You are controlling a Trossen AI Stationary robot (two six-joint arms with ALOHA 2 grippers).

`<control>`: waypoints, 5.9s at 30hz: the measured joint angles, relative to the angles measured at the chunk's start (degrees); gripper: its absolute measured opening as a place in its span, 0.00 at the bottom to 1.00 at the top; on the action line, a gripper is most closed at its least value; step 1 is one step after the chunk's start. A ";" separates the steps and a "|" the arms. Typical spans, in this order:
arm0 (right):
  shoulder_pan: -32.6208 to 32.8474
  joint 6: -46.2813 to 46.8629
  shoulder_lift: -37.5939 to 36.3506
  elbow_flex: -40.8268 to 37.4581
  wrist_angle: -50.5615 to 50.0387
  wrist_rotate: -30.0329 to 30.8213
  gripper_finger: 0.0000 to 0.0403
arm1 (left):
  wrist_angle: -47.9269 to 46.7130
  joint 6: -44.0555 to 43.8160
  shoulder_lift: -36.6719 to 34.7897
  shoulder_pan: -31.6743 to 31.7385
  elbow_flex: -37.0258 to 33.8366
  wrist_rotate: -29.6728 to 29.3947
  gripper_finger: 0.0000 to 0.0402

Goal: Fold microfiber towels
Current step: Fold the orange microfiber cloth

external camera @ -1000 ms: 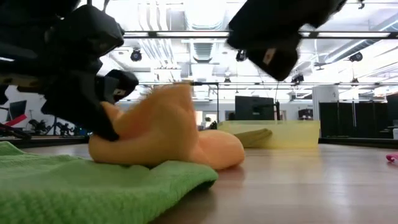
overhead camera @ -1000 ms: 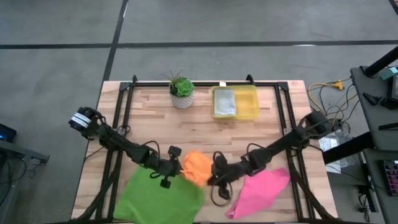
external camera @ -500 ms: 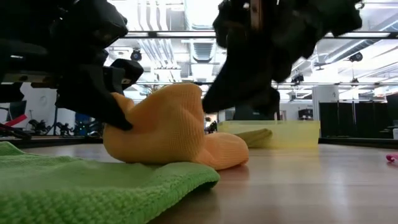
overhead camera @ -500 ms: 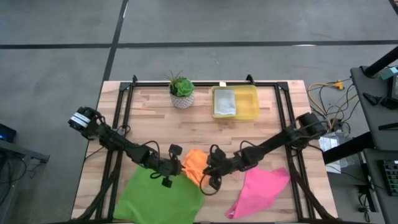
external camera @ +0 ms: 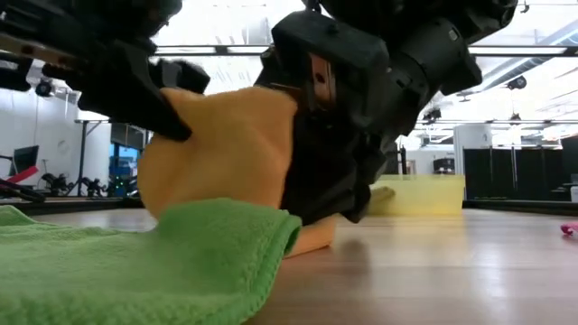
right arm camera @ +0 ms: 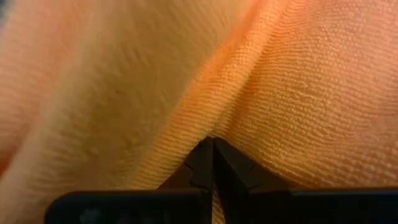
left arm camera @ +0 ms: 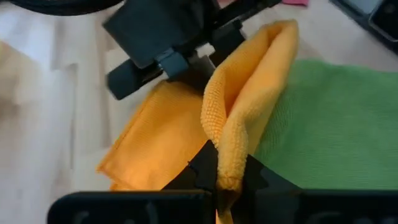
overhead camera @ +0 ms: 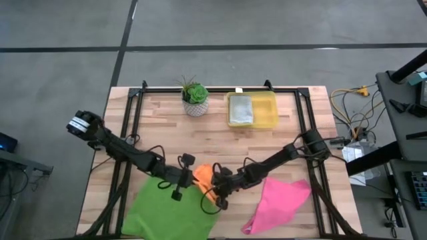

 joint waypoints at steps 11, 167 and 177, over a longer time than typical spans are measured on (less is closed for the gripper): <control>-0.04 -2.28 0.03 0.45 -0.77 -1.37 0.02 | 4.61 -4.54 2.83 10.82 -0.20 6.57 0.00; -13.69 48.82 -10.73 -5.08 -2.39 9.54 0.60 | -35.73 13.32 0.04 29.35 4.40 -14.92 0.27; -13.48 32.07 -10.73 -3.21 7.91 8.96 0.59 | -36.43 12.44 -7.07 29.70 4.04 -16.16 0.14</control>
